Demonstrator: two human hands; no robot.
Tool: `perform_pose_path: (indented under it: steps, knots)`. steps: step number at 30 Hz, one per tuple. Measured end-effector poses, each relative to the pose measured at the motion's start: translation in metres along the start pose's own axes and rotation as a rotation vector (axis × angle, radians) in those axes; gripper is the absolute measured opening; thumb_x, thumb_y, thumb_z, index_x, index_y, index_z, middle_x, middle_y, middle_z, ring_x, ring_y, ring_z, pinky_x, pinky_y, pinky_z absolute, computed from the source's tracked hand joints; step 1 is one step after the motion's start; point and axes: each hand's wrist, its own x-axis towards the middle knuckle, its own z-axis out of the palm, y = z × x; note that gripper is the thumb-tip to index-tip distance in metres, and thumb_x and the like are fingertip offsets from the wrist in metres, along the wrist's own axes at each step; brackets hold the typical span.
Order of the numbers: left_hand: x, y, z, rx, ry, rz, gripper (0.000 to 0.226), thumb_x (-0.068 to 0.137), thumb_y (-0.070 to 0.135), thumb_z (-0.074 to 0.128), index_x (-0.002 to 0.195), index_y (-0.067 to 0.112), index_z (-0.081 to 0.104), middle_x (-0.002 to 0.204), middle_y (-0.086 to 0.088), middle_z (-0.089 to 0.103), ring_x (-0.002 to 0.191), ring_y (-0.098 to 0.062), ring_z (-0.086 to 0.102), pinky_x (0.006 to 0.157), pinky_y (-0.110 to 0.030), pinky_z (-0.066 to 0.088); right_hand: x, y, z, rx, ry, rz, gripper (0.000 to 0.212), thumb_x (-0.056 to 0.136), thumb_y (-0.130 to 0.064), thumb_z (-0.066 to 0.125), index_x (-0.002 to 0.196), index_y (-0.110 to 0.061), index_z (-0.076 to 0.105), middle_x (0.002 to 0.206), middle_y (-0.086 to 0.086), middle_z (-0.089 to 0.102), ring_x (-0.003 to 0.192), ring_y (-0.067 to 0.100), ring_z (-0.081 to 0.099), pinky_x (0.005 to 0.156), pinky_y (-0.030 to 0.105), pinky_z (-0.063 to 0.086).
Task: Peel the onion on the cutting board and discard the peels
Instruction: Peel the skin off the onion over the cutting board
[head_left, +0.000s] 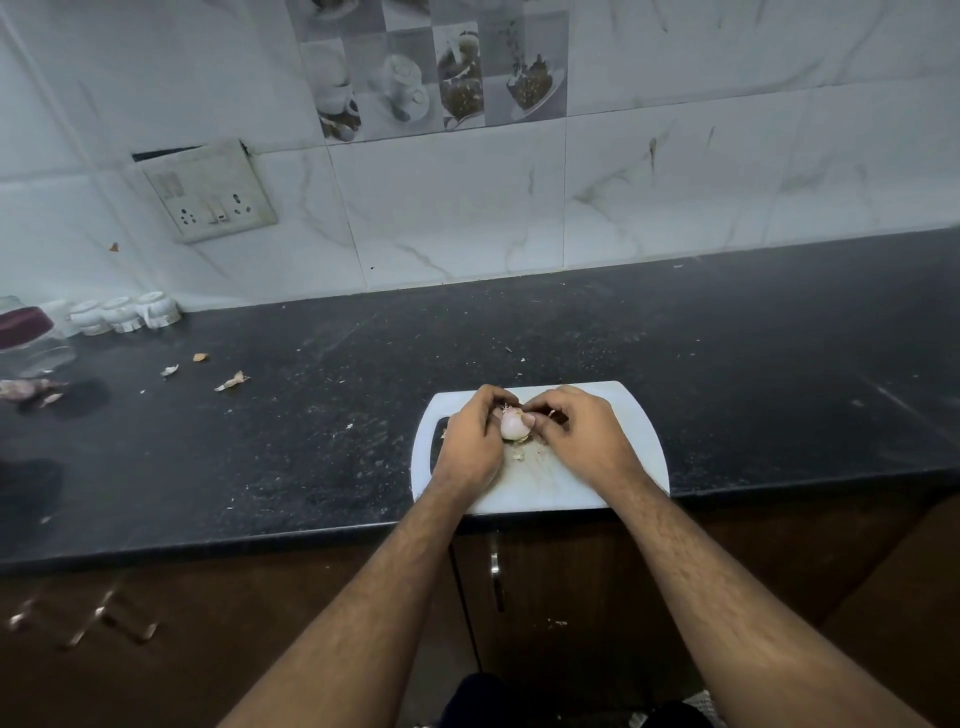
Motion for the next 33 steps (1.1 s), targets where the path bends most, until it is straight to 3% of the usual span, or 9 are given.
perform_pose_path:
  steps: [9, 16, 21, 30, 33]
  knots:
    - [-0.002, 0.009, 0.000, -0.077, -0.007, -0.070, 0.029, 0.100, 0.004, 0.051, 0.115, 0.015, 0.073, 0.114, 0.005, 0.074, 0.109, -0.007, 0.065, 0.093, -0.018, 0.048, 0.000, 0.003, 0.001, -0.013, 0.025, 0.052, 0.010, 0.094, -0.022, 0.072, 0.101, -0.022, 0.079, 0.093, -0.013, 0.073, 0.080, 0.004, 0.066, 0.072, 0.031, 0.058]
    - [-0.005, 0.011, 0.000, -0.072, -0.048, -0.032, 0.026, 0.089, 0.019, 0.077, 0.114, 0.018, 0.071, 0.103, 0.007, 0.075, 0.088, 0.000, 0.068, 0.078, -0.009, 0.051, -0.001, -0.001, 0.001, -0.106, 0.041, 0.041, 0.011, 0.091, -0.021, 0.072, 0.100, -0.019, 0.078, 0.094, -0.009, 0.072, 0.085, 0.005, 0.067, 0.080, 0.026, 0.056]
    - [-0.003, 0.004, -0.002, -0.079, -0.050, -0.020, 0.027, 0.086, 0.020, 0.082, 0.111, 0.020, 0.071, 0.103, 0.011, 0.075, 0.095, 0.001, 0.069, 0.085, -0.014, 0.053, -0.002, -0.004, 0.001, -0.129, 0.036, 0.070, 0.005, 0.091, -0.023, 0.070, 0.093, -0.020, 0.073, 0.085, -0.012, 0.068, 0.075, 0.002, 0.062, 0.068, 0.018, 0.049]
    - [-0.001, 0.001, -0.001, -0.146, -0.076, -0.032, 0.032, 0.081, 0.017, 0.087, 0.108, 0.022, 0.070, 0.104, 0.008, 0.075, 0.100, -0.006, 0.070, 0.092, -0.024, 0.056, -0.001, -0.002, 0.000, -0.010, 0.034, 0.175, 0.003, 0.089, -0.021, 0.071, 0.092, -0.020, 0.071, 0.083, -0.010, 0.071, 0.073, 0.002, 0.064, 0.064, 0.011, 0.046]
    - [-0.001, -0.002, -0.001, -0.183, -0.085, -0.027, 0.032, 0.080, 0.013, 0.087, 0.105, 0.023, 0.071, 0.100, 0.008, 0.075, 0.097, -0.007, 0.070, 0.090, -0.027, 0.057, -0.001, 0.000, 0.000, 0.015, 0.021, 0.151, 0.003, 0.089, -0.023, 0.070, 0.091, -0.023, 0.070, 0.081, -0.010, 0.070, 0.071, 0.006, 0.062, 0.066, 0.019, 0.048]
